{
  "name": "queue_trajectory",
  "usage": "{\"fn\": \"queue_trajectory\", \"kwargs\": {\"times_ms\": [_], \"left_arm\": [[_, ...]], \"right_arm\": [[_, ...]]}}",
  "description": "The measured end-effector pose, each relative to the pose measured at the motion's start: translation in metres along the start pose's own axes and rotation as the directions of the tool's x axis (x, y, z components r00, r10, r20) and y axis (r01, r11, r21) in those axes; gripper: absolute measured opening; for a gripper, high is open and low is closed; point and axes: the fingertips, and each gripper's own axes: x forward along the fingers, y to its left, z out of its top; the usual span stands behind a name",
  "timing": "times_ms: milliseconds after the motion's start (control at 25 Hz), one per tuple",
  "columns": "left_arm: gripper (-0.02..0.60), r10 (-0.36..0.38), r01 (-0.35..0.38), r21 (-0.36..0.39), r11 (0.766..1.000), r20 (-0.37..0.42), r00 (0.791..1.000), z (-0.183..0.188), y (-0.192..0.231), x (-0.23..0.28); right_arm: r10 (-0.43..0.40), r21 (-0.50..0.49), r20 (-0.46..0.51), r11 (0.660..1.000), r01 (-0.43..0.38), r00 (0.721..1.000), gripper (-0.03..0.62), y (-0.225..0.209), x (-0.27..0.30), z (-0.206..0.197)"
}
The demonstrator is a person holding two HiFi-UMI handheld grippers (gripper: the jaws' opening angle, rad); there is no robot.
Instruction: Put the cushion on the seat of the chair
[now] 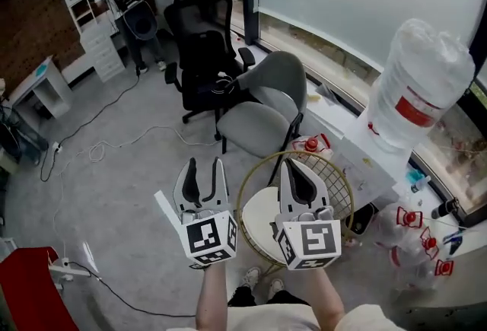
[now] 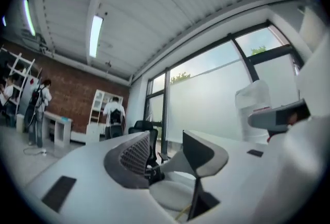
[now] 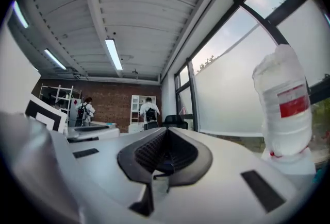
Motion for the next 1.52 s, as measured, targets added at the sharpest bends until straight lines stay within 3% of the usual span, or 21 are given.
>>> {"fn": "queue_trajectory", "kwargs": {"times_ms": [120, 200, 320, 480, 680, 800, 1000, 1520], "left_arm": [[0.198, -0.037, 0.026, 0.087, 0.996, 0.133, 0.990, 0.075, -0.016, -0.018], [0.165, -0.033, 0.010, 0.104, 0.995, 0.214, 0.976, 0.116, -0.021, -0.038], [0.014, 0.001, -0.032, 0.102, 0.994, 0.290, 0.957, 0.153, -0.026, -0.070], [0.014, -0.045, -0.001, 0.148, 0.989, 0.307, 0.951, 0.170, -0.037, -0.090], [0.014, -0.038, -0.017, 0.170, 0.985, 0.316, 0.948, 0.178, -0.043, -0.095], [0.014, -0.053, 0.000, 0.159, 0.987, 0.324, 0.945, 0.181, -0.048, -0.098], [0.014, -0.057, -0.019, 0.219, 0.975, 0.336, 0.940, 0.186, -0.049, -0.101], [0.014, -0.052, -0.025, 0.216, 0.976, 0.343, 0.938, 0.193, -0.034, -0.098]], "right_arm": [[0.024, -0.002, 0.091, 1.000, -0.024, 0.996, 0.018, 0.016, -0.006, 0.046], [0.036, -0.021, 0.159, 0.999, -0.033, 0.987, 0.018, 0.028, -0.016, 0.075], [0.049, -0.052, 0.241, 0.998, -0.038, 0.969, 0.018, 0.042, -0.032, 0.106], [0.088, -0.058, 0.252, 0.995, -0.076, 0.964, 0.018, 0.054, -0.035, 0.110], [0.150, -0.059, 0.214, 0.988, -0.140, 0.965, 0.017, 0.066, -0.037, 0.101], [0.156, -0.076, 0.218, 0.987, -0.142, 0.963, 0.017, 0.066, -0.040, 0.103], [0.153, -0.066, 0.238, 0.988, -0.141, 0.959, 0.017, 0.065, -0.042, 0.108], [0.191, -0.080, 0.265, 0.981, -0.176, 0.945, 0.017, 0.080, -0.039, 0.123]]}}
